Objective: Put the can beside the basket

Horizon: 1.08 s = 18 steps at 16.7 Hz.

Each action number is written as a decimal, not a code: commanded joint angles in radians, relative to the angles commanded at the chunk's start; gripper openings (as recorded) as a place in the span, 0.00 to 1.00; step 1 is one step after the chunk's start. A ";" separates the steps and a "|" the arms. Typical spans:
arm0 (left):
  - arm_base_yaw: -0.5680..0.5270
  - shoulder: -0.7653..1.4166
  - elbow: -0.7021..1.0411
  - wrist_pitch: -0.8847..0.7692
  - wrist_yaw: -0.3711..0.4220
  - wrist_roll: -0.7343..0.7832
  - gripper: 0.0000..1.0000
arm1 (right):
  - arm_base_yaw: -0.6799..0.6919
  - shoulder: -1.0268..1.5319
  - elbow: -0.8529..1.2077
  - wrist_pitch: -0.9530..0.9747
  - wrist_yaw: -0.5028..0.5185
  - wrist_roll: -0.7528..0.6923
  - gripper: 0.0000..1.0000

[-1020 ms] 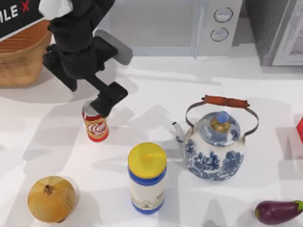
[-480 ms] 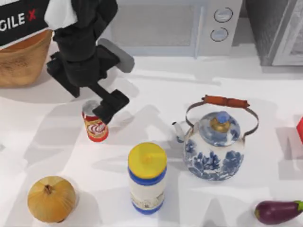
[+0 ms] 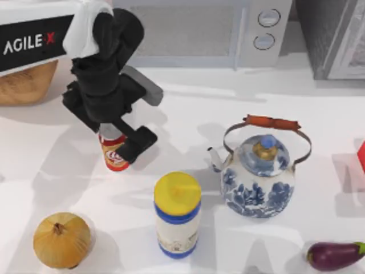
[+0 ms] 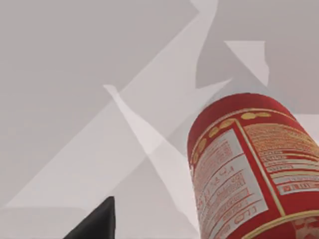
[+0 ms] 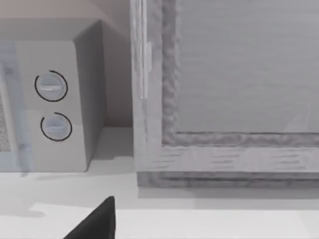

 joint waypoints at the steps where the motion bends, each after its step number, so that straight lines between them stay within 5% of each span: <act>1: 0.000 0.000 0.000 0.000 0.000 0.000 0.92 | 0.000 0.000 0.000 0.000 0.000 0.000 1.00; 13: 0.000 0.000 0.000 0.000 0.000 0.000 0.02 | 0.000 0.000 0.000 0.000 0.000 0.000 1.00; 18: 0.000 0.000 0.000 0.000 0.000 0.000 0.00 | 0.000 0.000 0.000 0.000 0.000 0.000 1.00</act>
